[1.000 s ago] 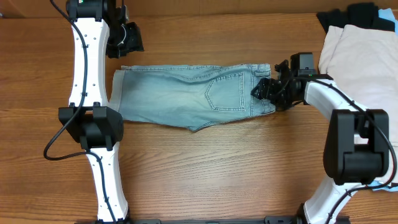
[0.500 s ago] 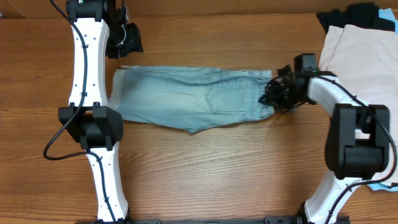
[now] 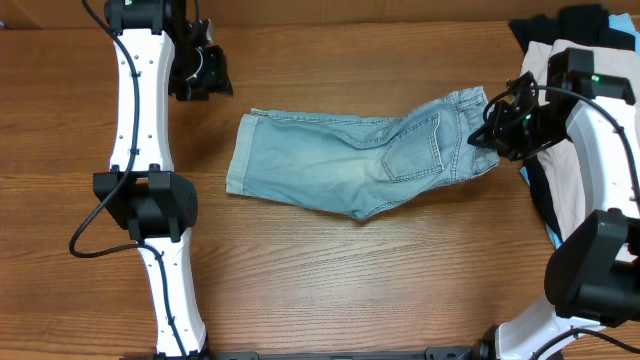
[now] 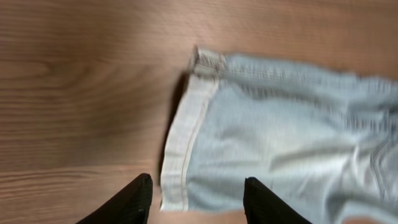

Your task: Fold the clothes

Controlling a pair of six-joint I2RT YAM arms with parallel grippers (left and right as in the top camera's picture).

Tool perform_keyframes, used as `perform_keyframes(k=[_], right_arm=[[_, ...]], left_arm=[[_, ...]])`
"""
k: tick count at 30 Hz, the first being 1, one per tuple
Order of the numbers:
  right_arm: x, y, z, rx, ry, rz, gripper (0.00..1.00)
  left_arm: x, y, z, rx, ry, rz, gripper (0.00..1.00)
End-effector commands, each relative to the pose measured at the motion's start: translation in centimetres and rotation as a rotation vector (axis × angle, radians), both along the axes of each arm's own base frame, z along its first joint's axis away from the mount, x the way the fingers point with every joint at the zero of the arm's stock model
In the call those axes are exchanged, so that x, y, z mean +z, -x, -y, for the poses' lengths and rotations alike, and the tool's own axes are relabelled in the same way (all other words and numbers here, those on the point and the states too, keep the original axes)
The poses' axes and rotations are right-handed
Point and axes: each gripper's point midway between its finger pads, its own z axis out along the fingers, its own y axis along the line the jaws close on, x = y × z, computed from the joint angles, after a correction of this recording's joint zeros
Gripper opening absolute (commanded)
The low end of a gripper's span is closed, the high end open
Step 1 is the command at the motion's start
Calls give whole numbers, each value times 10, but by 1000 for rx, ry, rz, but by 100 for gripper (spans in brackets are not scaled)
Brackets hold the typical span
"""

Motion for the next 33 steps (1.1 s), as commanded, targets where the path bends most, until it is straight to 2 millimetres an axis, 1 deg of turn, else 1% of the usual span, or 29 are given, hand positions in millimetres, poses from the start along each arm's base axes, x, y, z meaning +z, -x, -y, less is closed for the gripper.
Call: perform_keyframes(k=[1,5,9,10,12,16,18,21,22,23,25,26,27,30,32,33], right_arm=[[22,-7,2,13,16,71,4],[25,-8,9,-2,19,77,4],[33,-12,20,-18,28,103,4],[35,-13,22,-23,31,112,4],[36,-15,23,-23,33,121,4],[37,-16,23,-23,34,127,4],[37,-16,23,-23,34,127,4],[37,-17,23,-27,34,131,4],[37,-18,23,-27,35,132,4],[37,-18,24,-31,34,133,4],[38,-19,24,-36,32,131,4],[38,-19,24,-36,32,131,4],[38,-19,24,-36,33,132,4],[38,-19,24,-36,32,131,4],[38,-19,22,-35,25,133,4],[38,-19,22,-36,25,133,4]], left_arm=[[10,4,12,-147,76,43,50],[1,4,12,-167,93,32,50],[-8,11,28,-279,214,29,49],[-16,15,34,-318,256,17,49],[-25,20,40,-362,300,4,49],[-48,30,47,-395,366,-36,48],[-57,34,55,-419,426,-38,48],[-66,39,65,-442,500,-32,48],[-72,41,66,-440,509,-39,44],[-77,43,67,-439,510,-49,35],[-89,46,68,-436,512,-63,23],[-95,48,68,-434,514,-69,15],[-102,50,68,-432,515,-76,12],[-117,54,68,-417,518,-92,11],[-129,56,68,-392,518,-106,6],[-133,57,68,-386,518,-107,4]])
